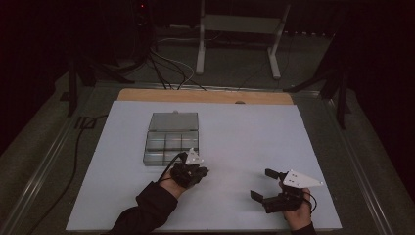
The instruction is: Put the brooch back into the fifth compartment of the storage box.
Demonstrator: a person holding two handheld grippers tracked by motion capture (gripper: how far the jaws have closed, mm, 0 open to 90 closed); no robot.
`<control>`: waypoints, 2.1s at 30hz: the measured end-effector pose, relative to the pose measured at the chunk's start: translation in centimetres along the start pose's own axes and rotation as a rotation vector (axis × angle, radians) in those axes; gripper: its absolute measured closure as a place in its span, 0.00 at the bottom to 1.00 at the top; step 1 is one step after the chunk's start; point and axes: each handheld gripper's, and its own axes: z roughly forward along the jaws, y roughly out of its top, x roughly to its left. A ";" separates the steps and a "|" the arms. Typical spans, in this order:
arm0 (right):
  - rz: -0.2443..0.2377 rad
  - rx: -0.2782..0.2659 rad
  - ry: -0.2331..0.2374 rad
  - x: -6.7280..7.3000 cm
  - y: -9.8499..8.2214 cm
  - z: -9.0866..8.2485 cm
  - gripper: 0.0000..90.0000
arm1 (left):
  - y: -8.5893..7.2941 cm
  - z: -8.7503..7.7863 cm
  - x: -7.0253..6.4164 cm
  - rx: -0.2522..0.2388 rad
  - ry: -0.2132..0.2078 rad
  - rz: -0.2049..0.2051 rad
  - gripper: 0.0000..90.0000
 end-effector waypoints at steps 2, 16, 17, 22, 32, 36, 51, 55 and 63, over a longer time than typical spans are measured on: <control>0.001 -0.002 -0.001 0.0 0.0 0.0 0.00 | 0.1 -0.2 0.2 -0.005 -0.004 -0.004 0.97; 0.003 -0.001 0.000 0.0 0.0 0.0 0.00 | 0.7 -1.7 1.2 -0.030 -0.012 -0.006 0.97; 0.003 -0.001 0.000 0.0 0.0 0.0 0.00 | 0.7 -1.7 1.2 -0.030 -0.012 -0.006 0.97; 0.003 -0.001 -0.001 0.0 0.0 0.0 0.00 | 0.8 -2.2 1.7 -0.046 -0.010 -0.013 0.97; 0.003 0.000 -0.001 0.0 0.0 0.0 0.00 | 1.0 -3.3 2.6 -0.056 -0.010 -0.003 0.97; 0.003 0.000 0.000 0.0 0.0 0.0 0.00 | 1.1 -3.6 3.0 -0.056 -0.011 0.000 0.97; 0.001 0.000 0.000 0.0 0.0 0.0 0.00 | 1.0 -5.2 4.9 -0.103 0.003 -0.028 0.97; 0.003 0.000 0.000 0.0 0.0 0.0 0.00 | 1.0 -5.6 5.6 -0.113 0.015 -0.044 0.97; 0.002 0.002 0.001 0.0 0.0 0.1 0.00 | 0.7 -6.0 6.7 -0.109 0.035 -0.047 0.97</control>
